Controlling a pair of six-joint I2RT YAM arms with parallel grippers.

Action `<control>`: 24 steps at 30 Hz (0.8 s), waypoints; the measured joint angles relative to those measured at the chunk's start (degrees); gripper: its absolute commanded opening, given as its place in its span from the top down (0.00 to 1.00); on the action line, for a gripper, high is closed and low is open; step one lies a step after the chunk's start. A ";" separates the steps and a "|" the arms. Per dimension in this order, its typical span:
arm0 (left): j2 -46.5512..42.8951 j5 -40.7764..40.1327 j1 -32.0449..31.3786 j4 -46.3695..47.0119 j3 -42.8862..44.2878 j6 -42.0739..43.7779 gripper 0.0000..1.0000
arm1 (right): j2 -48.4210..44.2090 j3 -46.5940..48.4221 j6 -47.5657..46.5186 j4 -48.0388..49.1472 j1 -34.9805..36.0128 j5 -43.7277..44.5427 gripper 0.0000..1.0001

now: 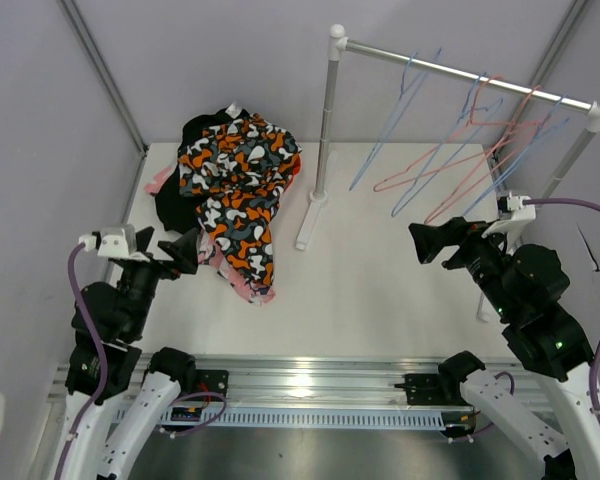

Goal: Remove the shorts from the hanger

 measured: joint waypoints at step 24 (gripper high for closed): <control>-6.75 -3.80 -0.02 3.10 -7.39 1.84 0.01 | -6.84 -1.90 -2.36 -1.03 0.04 4.17 0.01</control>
